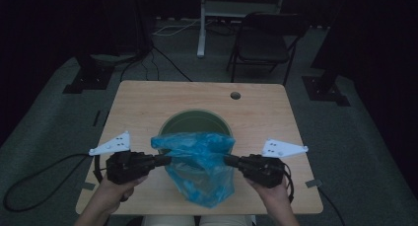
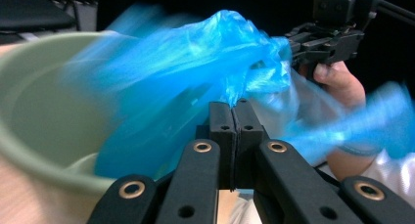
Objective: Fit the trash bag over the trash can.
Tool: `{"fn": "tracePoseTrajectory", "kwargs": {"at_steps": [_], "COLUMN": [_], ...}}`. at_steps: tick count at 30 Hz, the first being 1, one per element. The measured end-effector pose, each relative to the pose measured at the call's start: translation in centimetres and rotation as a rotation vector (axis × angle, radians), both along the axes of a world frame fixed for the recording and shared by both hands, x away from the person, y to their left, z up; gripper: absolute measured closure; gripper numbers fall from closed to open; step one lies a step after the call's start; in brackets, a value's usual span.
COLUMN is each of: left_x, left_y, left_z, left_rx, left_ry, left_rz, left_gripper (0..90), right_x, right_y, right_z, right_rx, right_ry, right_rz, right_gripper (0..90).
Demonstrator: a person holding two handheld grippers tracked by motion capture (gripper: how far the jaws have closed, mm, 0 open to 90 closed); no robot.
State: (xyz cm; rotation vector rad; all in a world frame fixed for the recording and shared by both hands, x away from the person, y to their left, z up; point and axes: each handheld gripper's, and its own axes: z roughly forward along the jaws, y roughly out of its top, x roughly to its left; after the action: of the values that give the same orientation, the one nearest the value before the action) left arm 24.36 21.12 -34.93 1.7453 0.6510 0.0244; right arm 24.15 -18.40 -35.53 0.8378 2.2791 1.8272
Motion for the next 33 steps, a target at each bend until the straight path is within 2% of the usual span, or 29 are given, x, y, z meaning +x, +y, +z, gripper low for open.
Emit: {"fn": "tracePoseTrajectory", "kwargs": {"at_steps": [2,5,6,9,10,12,15,17,18,20,21,24,29,30,31,33], "left_x": [0.0,0.1,0.1,0.3,0.4,0.6,0.9,1.0,1.0,1.0,0.9,0.6,0.4,0.4,0.5,0.4], "left_y": [1.0,2.5,2.9,3.9,3.9,3.7,3.4,3.4,3.4,3.6,3.6,3.7,3.5,3.5,3.8,4.3], "left_z": [0.2,0.2,0.2,-0.1,-0.3,-0.7,-1.3,-1.8,-2.0,-2.3,-2.4,-3.0,-4.7,-4.7,-5.0,-4.7], "left_rx": [0.003,-0.010,-0.011,-0.012,-0.007,0.009,0.006,-0.008,-0.008,-0.027,-0.022,-0.023,-0.004,-0.004,-0.031,-0.045], "left_ry": [-0.016,-0.016,-0.016,-0.005,0.002,0.004,0.029,0.055,0.063,0.085,0.087,0.109,0.157,0.157,0.166,0.161], "left_rz": [0.031,0.078,0.100,0.114,0.105,0.139,0.116,0.089,0.090,0.057,0.065,0.042,0.031,0.031,0.018,0.025], "left_gripper": [90.0,90.0,90.0,90.0,90.0,90.0,90.0,89.9,89.8,84.2,84.2,85.4,88.3,88.1,88.1,72.0], "right_x": [0.4,1.0,1.0,1.4,1.7,2.0,2.4,2.6,2.6,2.6,2.6,2.3,1.9,1.9,1.9,1.8], "right_y": [-1.7,-4.3,-4.9,-6.9,-7.3,-7.4,-6.9,-6.7,-6.8,-6.9,-7.0,-7.1,-6.8,-6.8,-6.7,-6.9], "right_z": [0.0,0.0,0.0,-0.4,-0.6,-1.0,-1.8,-2.1,-2.4,-2.9,-3.1,-4.2,-6.5,-6.5,-6.8,-6.7], "right_rx": [0.008,0.017,0.019,0.032,0.050,0.049,0.023,0.023,0.021,0.024,0.023,0.021,0.008,0.008,0.005,0.007], "right_ry": [0.003,0.002,0.002,0.015,0.038,0.059,0.077,0.089,0.097,0.116,0.127,0.160,0.233,0.233,0.245,0.249], "right_rz": [-0.060,-0.165,-0.188,-0.245,-0.231,-0.227,-0.233,-0.232,-0.231,-0.231,-0.229,-0.228,-0.199,-0.199,-0.199,-0.201], "right_gripper": [90.0,90.0,90.0,90.0,90.0,90.0,90.0,90.0,90.0,89.9,89.9,89.8,88.9,88.9,86.3,76.0]}}
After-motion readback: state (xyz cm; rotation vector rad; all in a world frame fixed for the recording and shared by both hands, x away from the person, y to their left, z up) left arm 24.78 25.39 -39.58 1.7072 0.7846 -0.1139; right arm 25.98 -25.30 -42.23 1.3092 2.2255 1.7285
